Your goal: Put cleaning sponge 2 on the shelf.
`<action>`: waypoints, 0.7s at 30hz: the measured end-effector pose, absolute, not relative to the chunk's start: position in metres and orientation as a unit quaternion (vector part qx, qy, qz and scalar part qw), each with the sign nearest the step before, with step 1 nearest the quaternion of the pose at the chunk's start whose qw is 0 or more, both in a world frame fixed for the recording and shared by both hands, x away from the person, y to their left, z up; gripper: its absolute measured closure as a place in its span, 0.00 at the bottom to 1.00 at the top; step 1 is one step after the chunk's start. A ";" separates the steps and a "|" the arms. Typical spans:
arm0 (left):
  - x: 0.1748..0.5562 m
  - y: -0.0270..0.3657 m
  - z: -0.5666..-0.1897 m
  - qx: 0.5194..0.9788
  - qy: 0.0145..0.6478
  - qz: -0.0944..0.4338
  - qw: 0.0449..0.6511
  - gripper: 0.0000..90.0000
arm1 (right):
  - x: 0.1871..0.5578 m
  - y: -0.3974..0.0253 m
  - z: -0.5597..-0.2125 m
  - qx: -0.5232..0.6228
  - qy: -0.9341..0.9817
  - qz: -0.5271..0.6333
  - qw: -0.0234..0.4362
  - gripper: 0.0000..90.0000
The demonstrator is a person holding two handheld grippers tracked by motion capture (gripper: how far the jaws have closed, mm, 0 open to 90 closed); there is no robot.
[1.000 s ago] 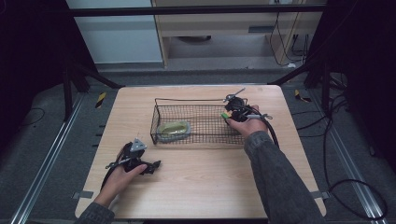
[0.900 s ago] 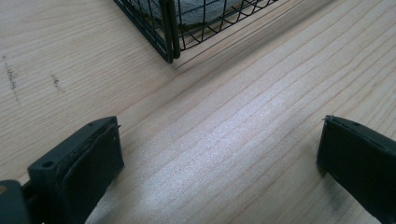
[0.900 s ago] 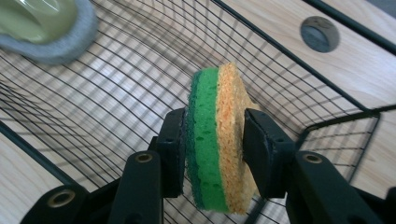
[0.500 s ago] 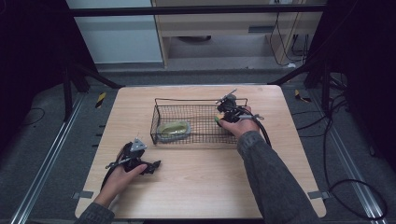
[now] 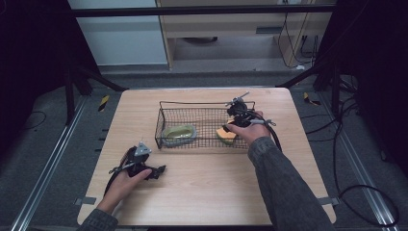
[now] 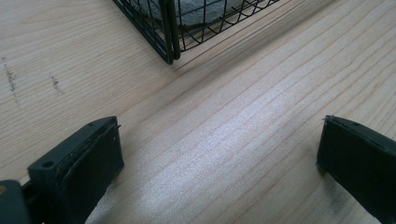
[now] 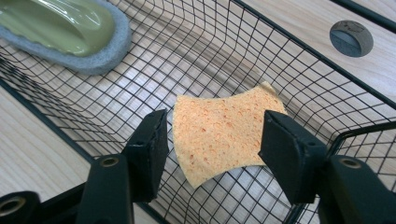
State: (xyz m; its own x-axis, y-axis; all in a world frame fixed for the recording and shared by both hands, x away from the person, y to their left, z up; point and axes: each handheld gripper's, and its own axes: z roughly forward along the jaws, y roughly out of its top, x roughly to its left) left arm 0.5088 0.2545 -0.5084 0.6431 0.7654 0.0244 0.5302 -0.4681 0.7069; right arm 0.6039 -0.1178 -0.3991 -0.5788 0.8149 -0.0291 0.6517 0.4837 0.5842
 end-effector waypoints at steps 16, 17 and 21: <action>0.509 0.254 -0.509 0.839 0.386 0.171 0.343 0.00 | 0.575 -0.142 -0.390 0.440 0.829 0.301 0.172 0.14; 0.509 0.254 -0.508 0.840 0.385 0.171 0.343 0.00 | 0.574 -0.144 -0.390 0.438 0.827 0.307 0.174 0.13; 0.509 0.254 -0.508 0.840 0.385 0.171 0.342 0.00 | 0.570 -0.153 -0.391 0.441 0.822 0.312 0.179 0.10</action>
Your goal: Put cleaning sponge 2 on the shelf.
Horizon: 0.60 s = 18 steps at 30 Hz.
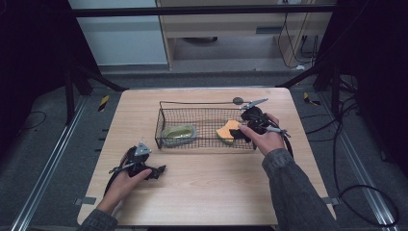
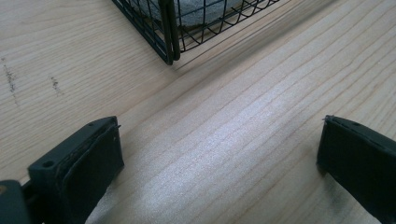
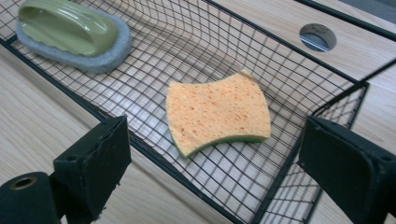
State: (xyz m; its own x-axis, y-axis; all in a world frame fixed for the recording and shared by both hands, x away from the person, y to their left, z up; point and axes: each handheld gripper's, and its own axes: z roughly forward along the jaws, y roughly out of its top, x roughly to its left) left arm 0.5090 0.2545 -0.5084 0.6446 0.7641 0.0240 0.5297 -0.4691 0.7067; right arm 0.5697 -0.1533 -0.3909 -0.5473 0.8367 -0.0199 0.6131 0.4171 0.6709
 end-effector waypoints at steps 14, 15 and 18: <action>0.509 0.254 -0.508 0.840 0.385 0.171 0.342 0.00 | 0.538 -0.190 -0.392 0.449 0.802 0.335 0.207 0.14; 0.509 0.254 -0.509 0.839 0.386 0.171 0.344 0.00 | 0.535 -0.193 -0.393 0.448 0.801 0.336 0.211 0.14; 0.509 0.254 -0.509 0.839 0.386 0.171 0.344 0.00 | 0.524 -0.202 -0.396 0.448 0.794 0.345 0.222 0.14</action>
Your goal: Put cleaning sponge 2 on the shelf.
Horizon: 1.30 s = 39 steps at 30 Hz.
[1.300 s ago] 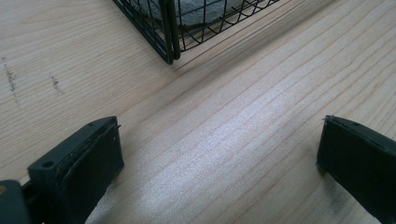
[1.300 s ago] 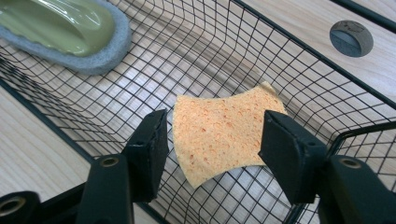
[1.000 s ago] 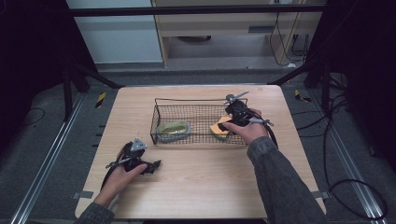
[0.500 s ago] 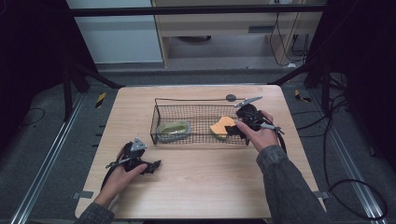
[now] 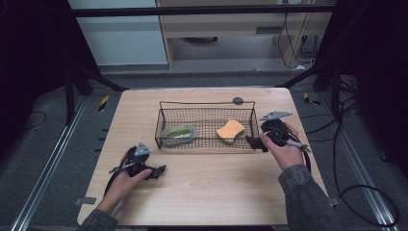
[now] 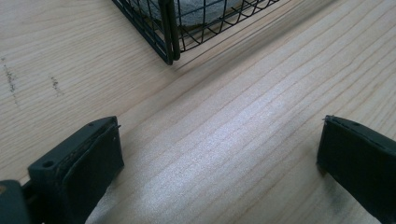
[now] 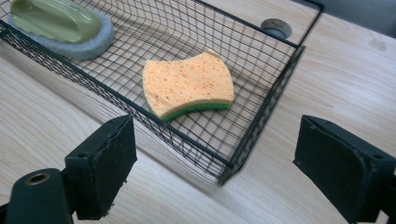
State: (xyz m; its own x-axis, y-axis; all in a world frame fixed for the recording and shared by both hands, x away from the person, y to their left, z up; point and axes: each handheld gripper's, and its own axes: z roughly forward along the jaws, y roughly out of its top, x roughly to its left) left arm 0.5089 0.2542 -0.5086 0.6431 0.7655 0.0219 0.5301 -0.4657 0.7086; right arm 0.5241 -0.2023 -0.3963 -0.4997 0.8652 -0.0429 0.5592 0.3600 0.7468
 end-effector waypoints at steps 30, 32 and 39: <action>0.509 0.254 -0.509 0.839 0.386 0.171 0.343 0.00 | 0.491 -0.260 -0.492 0.520 0.747 0.350 0.223 0.14; 0.509 0.254 -0.508 0.840 0.385 0.171 0.342 0.00 | 0.495 -0.262 -0.495 0.534 0.736 0.351 0.223 0.14; 0.509 0.254 -0.509 0.839 0.386 0.171 0.344 0.00 | 0.501 -0.264 -0.508 0.555 0.727 0.333 0.232 0.13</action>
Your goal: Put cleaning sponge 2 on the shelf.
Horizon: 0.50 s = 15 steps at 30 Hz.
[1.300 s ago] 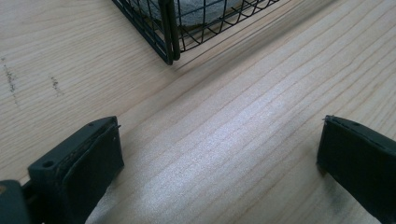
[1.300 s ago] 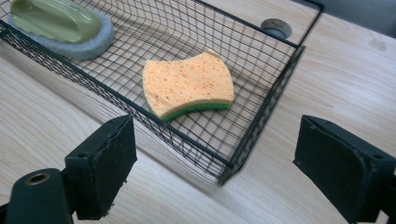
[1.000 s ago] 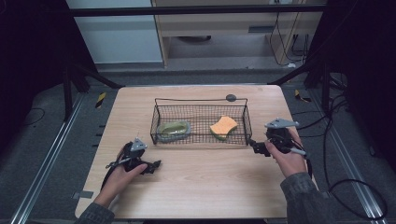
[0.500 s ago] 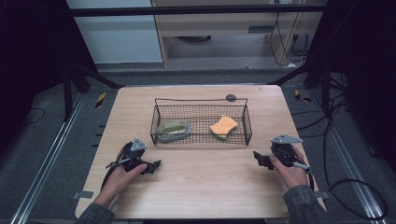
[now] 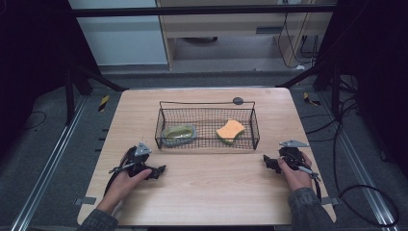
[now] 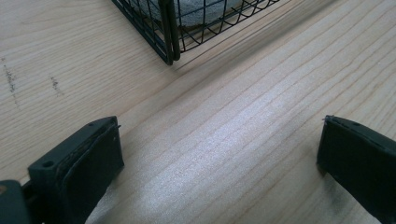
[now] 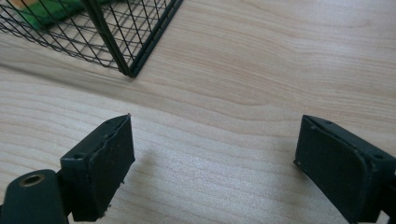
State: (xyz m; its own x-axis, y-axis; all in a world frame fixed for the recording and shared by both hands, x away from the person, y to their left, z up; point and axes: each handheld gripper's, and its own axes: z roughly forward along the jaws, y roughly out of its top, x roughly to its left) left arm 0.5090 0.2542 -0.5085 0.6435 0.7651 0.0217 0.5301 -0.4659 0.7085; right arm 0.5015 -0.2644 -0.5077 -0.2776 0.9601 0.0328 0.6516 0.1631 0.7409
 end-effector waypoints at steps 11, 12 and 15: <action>0.509 0.254 -0.509 0.839 0.387 0.171 0.344 0.00 | 0.502 -0.260 -0.512 0.548 0.732 0.321 0.246 0.08; 0.509 0.254 -0.509 0.838 0.387 0.172 0.344 0.00 | 0.502 -0.259 -0.512 0.548 0.733 0.320 0.245 0.08; 0.509 0.254 -0.509 0.838 0.388 0.172 0.344 0.00 | 0.502 -0.259 -0.512 0.550 0.732 0.318 0.246 0.07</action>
